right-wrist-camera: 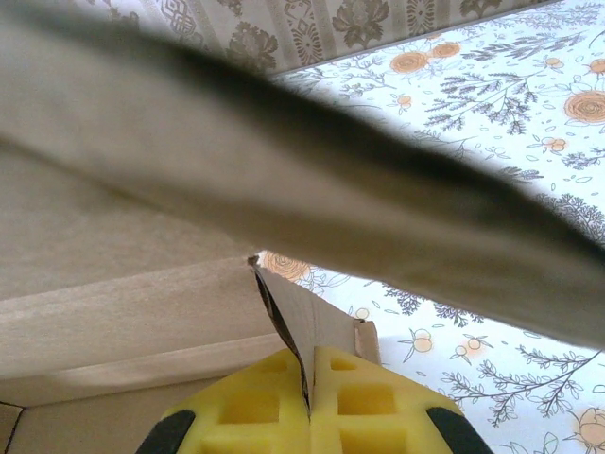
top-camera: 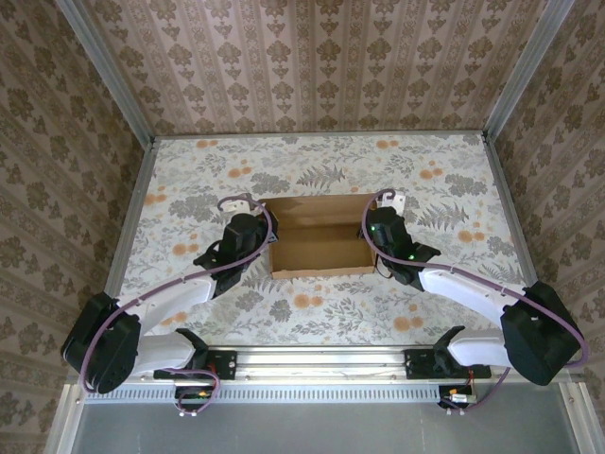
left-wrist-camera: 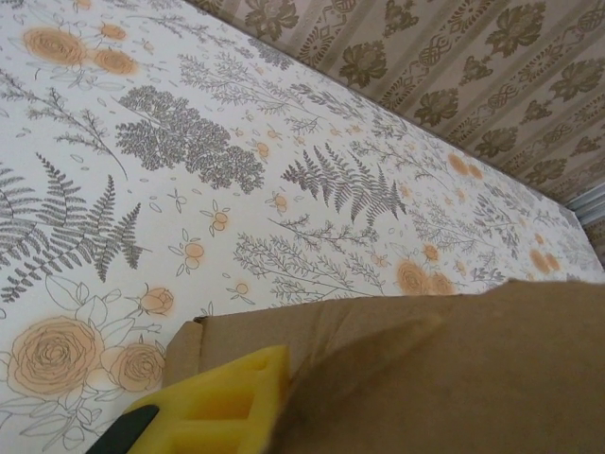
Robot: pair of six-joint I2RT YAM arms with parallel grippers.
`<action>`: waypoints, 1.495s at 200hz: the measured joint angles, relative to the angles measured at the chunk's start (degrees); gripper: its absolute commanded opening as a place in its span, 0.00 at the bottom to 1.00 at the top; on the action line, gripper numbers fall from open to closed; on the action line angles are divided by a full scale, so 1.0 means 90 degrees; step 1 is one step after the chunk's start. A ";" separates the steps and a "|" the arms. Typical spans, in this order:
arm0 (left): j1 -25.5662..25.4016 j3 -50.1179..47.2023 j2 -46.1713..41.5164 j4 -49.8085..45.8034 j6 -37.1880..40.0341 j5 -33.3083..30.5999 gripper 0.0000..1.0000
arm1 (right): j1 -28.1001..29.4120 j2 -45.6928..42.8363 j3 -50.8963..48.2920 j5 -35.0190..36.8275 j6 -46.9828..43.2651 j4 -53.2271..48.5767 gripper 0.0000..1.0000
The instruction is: Fold the paper box
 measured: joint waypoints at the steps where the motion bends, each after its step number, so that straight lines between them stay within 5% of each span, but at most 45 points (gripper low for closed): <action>1: 0.0000 0.0000 0.0000 -0.0005 -0.0015 0.0000 0.19 | 0.0002 0.0000 -0.0002 0.0002 0.0000 0.0002 0.04; 59: -0.0010 -0.0041 0.0000 0.0017 -0.0607 -0.0032 0.19 | 0.0010 -0.0002 -0.0015 0.0000 0.0002 0.0019 0.04; 153: -0.0420 -0.0928 -0.0073 0.1292 -0.0357 -0.0469 0.21 | 0.0092 -0.0211 -0.0415 0.0044 0.0027 0.0379 0.05; 299: -0.0704 -0.1486 -0.0498 0.1566 -0.0051 -0.0597 0.22 | 0.0294 -0.0753 -0.1158 0.0092 0.0053 0.0716 0.09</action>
